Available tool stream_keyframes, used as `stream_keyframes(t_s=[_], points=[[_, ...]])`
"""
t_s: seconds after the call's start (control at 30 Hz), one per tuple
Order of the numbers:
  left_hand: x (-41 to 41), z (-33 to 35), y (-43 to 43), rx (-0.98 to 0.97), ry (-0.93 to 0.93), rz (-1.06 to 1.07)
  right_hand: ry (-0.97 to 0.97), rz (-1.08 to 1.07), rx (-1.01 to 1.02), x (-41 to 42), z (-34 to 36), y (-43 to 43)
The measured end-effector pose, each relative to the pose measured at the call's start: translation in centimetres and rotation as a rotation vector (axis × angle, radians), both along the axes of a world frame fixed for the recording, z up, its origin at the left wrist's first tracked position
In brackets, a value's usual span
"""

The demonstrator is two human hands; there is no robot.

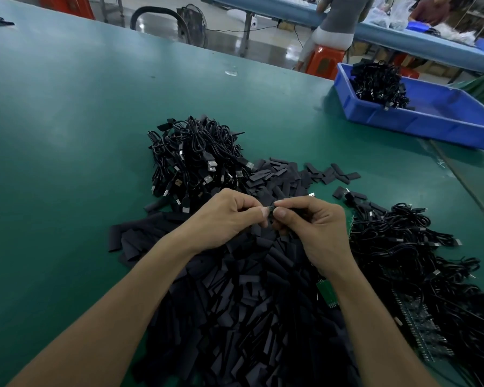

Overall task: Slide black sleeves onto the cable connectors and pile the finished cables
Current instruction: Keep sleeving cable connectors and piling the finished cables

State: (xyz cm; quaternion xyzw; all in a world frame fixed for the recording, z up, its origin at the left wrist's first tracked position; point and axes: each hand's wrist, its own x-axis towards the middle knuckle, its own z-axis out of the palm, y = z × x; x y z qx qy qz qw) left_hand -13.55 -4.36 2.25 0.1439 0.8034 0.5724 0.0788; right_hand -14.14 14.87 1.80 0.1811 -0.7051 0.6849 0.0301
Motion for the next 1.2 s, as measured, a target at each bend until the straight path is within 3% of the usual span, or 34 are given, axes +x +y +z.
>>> stream_keyframes(t_s=[0.27, 0.53, 0.8, 1.2], points=[[0.0, -0.2, 0.3, 0.003, 0.019, -0.051, -0.020, 0.042, 0.097, -0.3, 0.6, 0.4], [-0.1, -0.4, 0.3, -0.078, -0.051, 0.076, 0.052, -0.068, 0.200, -0.3, 0.7, 0.0], [0.1, -0.2, 1.0, 0.032, 0.031, 0.176, 0.099, -0.431, 0.010, 0.1, 0.0, -2.1], [0.3, 0.1, 1.3, 0.183, 0.060, 0.207, 0.044, -0.340, -0.158, 1.1, -0.2, -4.0]])
